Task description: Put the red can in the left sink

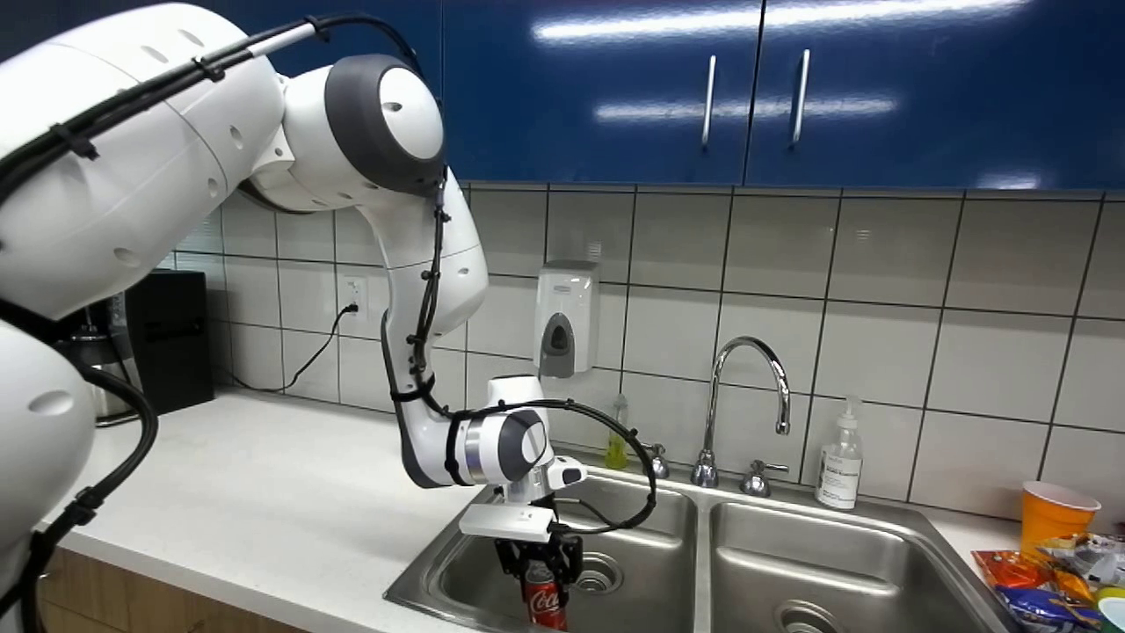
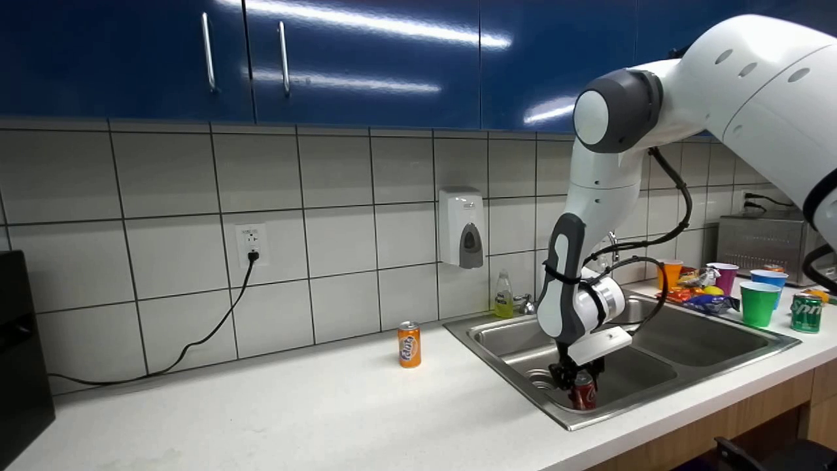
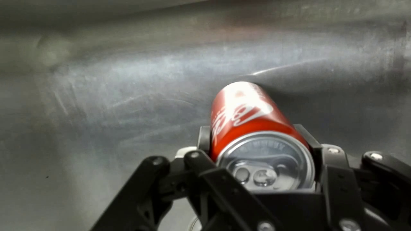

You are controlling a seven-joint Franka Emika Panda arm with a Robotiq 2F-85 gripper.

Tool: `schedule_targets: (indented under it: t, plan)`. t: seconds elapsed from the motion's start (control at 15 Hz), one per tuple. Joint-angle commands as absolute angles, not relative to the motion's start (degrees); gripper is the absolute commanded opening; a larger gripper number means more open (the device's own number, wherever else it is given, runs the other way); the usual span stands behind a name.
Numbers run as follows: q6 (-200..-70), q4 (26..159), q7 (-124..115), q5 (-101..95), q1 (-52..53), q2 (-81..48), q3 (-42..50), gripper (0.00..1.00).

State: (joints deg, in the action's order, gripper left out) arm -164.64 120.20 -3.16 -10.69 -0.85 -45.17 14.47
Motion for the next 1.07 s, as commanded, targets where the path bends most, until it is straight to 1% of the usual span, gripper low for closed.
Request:
schedule_targets:
  t: [0.0, 0.27, 0.33, 0.4, 0.47, 0.53, 1.0]
  plan:
    - [-164.8, 119.44, -5.21, -9.28, 0.35, -46.13, 15.61, 0.38]
    - [-164.74, 119.27, -5.67, -8.64, 0.34, -46.5, 15.68, 0.38]
    - [-164.68, 119.35, -5.58, -8.55, 0.27, -46.46, 15.65, 0.88]
    - [-164.74, 119.35, -5.49, -8.52, 0.24, -46.53, 15.66, 0.89]
    - [-164.74, 119.41, -5.4, -8.55, 0.23, -46.59, 15.71, 0.96]
    - [-164.72, 119.5, -5.47, -8.74, 0.56, -46.67, 16.06, 0.99]
    - [-160.21, 121.41, -3.54, -9.12, -0.03, -42.96, 15.53, 1.0]
